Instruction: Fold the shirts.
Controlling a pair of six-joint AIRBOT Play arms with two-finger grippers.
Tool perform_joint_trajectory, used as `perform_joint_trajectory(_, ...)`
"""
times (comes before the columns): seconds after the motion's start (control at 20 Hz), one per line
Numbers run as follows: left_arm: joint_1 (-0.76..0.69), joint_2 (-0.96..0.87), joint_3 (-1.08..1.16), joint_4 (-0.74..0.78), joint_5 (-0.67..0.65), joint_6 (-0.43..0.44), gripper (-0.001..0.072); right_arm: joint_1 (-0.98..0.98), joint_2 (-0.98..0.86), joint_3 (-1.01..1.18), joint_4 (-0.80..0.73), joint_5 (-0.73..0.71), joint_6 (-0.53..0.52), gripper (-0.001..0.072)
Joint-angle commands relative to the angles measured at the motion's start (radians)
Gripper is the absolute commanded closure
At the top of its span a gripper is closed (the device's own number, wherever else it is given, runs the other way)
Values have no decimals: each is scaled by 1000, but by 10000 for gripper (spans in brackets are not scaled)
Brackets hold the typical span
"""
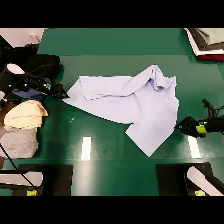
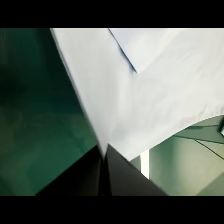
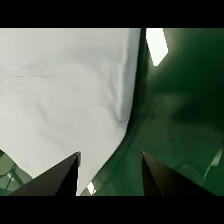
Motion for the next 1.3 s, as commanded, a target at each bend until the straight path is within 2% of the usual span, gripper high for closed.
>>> perform_joint_trajectory(0.0, 0, 4, 1, -2, 0, -21, 686, 1, -61, -56, 55, -80, -48, 281)
perform_joint_trajectory(0.15, 0, 4, 1, -2, -5, -24, 686, 62, -94, -54, 89, -158, -48, 284)
perform_joint_trajectory(0.2, 0, 4, 1, -2, -10, -24, 686, 76, -93, -53, 89, -178, -47, 317)
perform_joint_trajectory(0.25, 0, 4, 1, -2, -18, -23, 686, 86, -93, -50, 86, -188, -47, 431)
perform_joint_trajectory(0.3, 0, 4, 1, -2, -20, -24, 686, 92, -93, -44, 86, -195, -47, 496)
perform_joint_trajectory(0.4, 0, 4, 2, -6, -21, -26, 686, 108, -93, -17, 86, -189, -47, 697)
perform_joint_trajectory(0.5, 0, 20, 9, -12, -19, -50, 686, 126, -93, 63, 88, -124, -47, 699)
perform_joint_trajectory(0.65, 0, 145, 62, -13, 47, -69, 687, 168, -45, 271, 88, -60, -36, 699)
perform_joint_trajectory(1.0, 1, 470, 504, -13, 99, -76, 686, 228, 197, 871, 85, -254, 38, 700)
perform_joint_trajectory(1.25, 1, 573, 817, -32, 105, -150, 686, 227, 281, 1199, 76, -268, 40, 700)
